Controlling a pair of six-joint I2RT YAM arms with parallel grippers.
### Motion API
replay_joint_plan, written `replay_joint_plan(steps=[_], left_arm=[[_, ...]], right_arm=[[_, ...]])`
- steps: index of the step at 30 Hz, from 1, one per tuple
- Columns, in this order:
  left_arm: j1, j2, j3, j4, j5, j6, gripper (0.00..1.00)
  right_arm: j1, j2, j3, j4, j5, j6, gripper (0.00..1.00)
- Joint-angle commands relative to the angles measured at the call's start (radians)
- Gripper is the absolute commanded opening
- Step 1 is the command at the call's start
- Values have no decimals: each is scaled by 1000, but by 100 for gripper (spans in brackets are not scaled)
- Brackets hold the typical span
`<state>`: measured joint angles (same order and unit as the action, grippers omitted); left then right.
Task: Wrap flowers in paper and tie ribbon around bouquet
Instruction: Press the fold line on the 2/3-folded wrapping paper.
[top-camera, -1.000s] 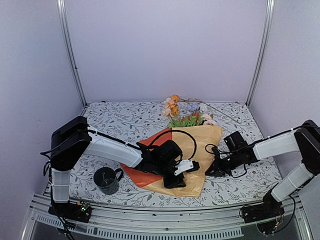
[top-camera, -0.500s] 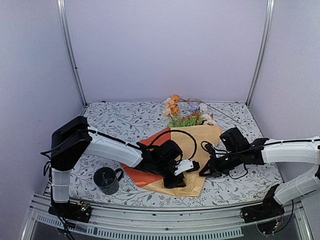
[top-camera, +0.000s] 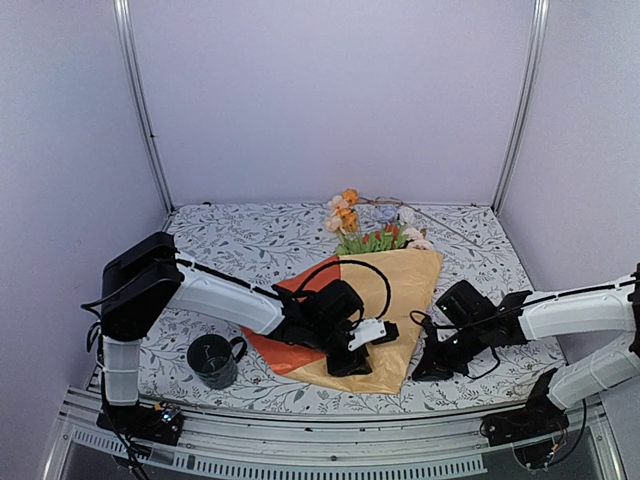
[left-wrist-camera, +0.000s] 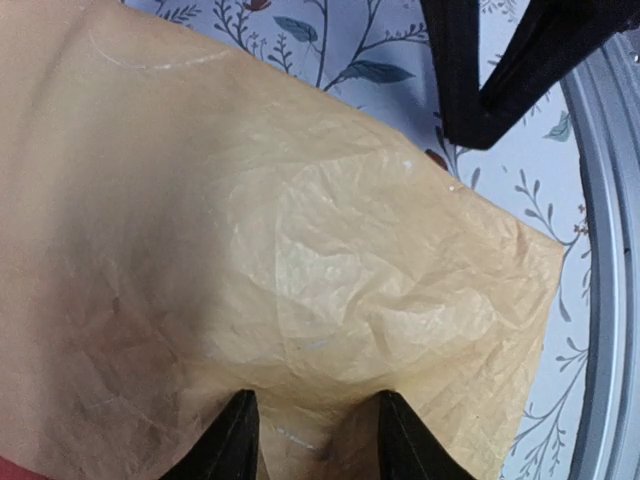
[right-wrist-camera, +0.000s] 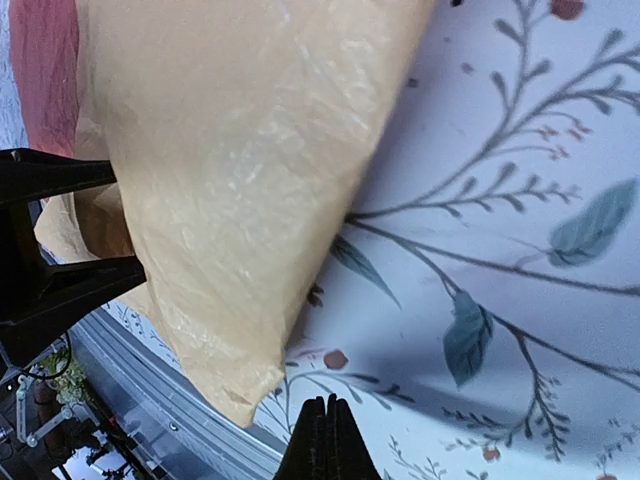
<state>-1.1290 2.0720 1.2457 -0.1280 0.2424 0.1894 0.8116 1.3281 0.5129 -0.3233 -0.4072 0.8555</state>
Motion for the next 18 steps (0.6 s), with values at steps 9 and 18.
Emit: replay_joint_plan(steps=[9,18], left_arm=[[19,49,-42,-115,46,-85,42],[48,-31,-34,-122,133,-185,44]], right_arm=[[5,66,126,263,-165,25,0],[-5,306,64,339,-98,26,0]])
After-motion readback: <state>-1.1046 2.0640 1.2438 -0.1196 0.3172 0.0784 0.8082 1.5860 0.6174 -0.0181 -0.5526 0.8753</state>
